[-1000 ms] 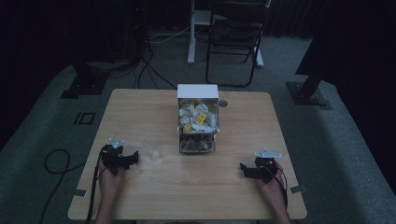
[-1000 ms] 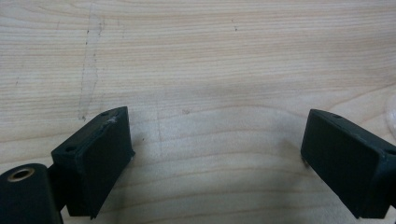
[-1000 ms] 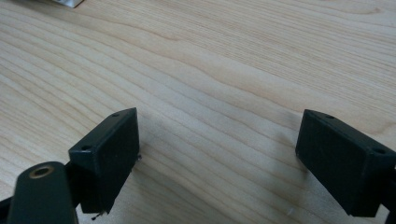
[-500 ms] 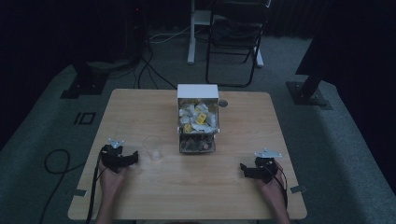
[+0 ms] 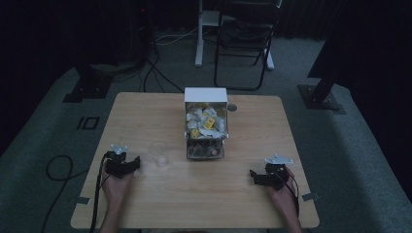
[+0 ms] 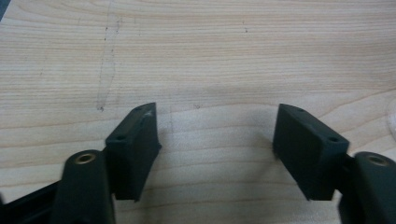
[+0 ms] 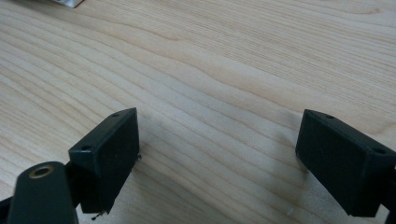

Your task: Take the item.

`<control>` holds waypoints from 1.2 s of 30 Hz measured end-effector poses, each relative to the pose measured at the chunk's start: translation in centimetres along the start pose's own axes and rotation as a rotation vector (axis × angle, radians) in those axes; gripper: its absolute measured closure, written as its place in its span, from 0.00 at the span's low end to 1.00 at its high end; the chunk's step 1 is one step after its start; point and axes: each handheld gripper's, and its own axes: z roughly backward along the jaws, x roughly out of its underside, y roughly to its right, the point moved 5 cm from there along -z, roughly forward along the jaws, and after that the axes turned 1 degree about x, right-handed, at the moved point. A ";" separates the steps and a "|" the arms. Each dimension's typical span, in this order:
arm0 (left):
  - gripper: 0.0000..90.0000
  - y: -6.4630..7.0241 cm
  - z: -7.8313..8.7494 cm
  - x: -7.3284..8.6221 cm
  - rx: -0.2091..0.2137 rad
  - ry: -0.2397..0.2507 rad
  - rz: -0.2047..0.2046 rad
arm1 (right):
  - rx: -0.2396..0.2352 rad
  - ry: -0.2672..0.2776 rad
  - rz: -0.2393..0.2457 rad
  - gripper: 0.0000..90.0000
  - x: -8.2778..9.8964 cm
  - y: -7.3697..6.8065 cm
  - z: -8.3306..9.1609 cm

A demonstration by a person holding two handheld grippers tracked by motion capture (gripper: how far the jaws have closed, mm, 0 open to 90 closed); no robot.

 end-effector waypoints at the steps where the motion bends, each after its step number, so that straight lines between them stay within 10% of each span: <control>1: 0.41 0.0 0.1 0.0 0.002 -0.001 0.001 | 0.000 0.000 0.000 0.15 0.0 0.0 0.0; 13: 0.44 0.3 3.1 -0.2 0.026 0.022 0.013 | 0.000 0.000 0.000 0.15 0.0 0.0 0.0; 36: 0.44 2.9 8.7 -0.8 0.080 0.121 -0.086 | 0.000 0.000 -0.001 0.15 0.0 0.0 0.0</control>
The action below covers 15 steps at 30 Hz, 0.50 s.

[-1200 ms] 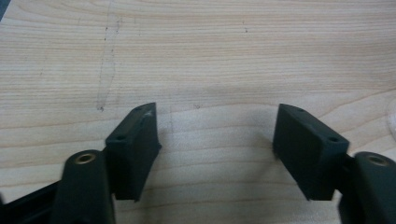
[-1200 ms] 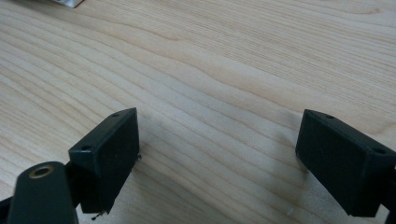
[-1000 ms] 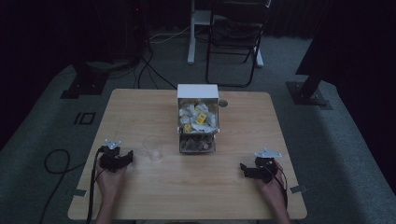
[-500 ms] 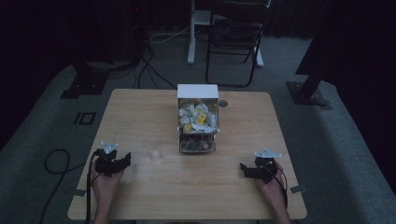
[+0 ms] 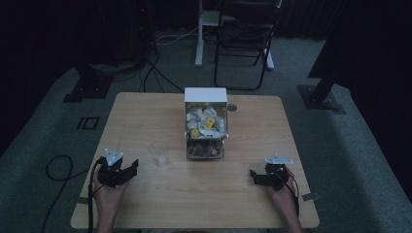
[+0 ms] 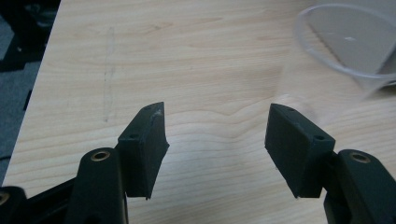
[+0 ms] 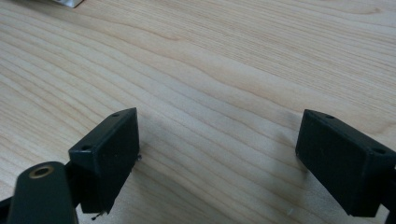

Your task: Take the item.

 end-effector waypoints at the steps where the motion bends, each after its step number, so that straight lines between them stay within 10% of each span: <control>1: 0.44 0.2 0.2 -0.1 0.004 0.006 -0.002 | 0.000 0.000 0.000 0.15 0.0 0.0 0.0; 15: 0.46 2.6 1.4 -1.2 0.065 0.033 -0.051 | 0.000 0.000 0.000 0.15 0.0 0.0 0.0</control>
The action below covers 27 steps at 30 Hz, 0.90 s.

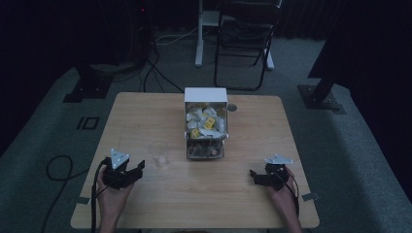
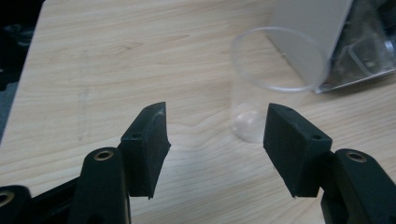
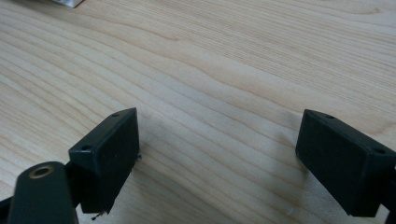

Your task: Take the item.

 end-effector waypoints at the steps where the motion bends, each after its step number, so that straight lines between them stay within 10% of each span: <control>1: 0.46 0.2 0.1 -0.1 0.004 0.002 -0.004 | 0.000 0.000 0.000 0.15 0.0 0.0 0.0; 27: 0.46 4.7 -0.3 -2.6 0.132 0.040 -0.099 | 0.000 0.000 0.000 0.15 0.0 0.0 0.0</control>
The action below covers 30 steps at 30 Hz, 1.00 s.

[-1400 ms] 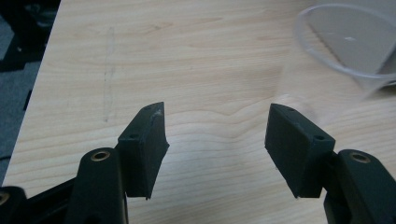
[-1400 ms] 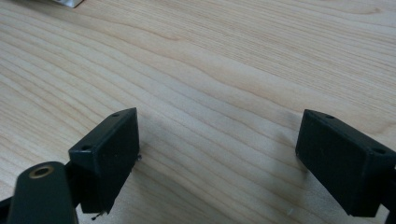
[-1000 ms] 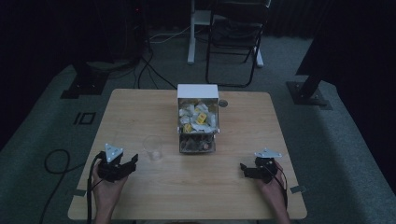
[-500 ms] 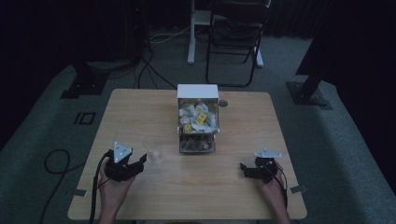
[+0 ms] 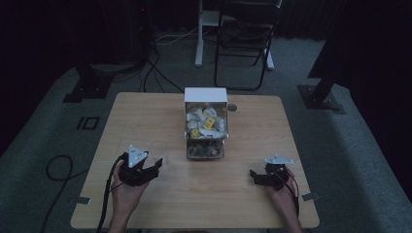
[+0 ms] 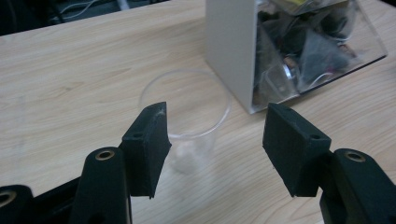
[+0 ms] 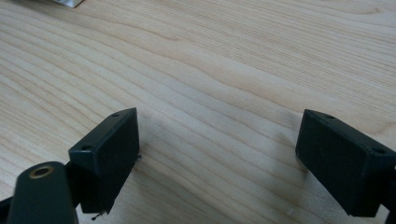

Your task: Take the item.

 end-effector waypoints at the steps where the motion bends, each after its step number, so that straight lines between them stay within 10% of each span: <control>1: 0.47 0.2 -0.1 -0.1 0.007 0.004 -0.006 | 0.000 0.000 0.000 0.15 0.0 0.0 0.0; 30: 0.49 5.5 -3.7 -1.7 0.101 0.005 -0.098 | 0.000 0.000 0.000 0.15 0.0 0.0 0.0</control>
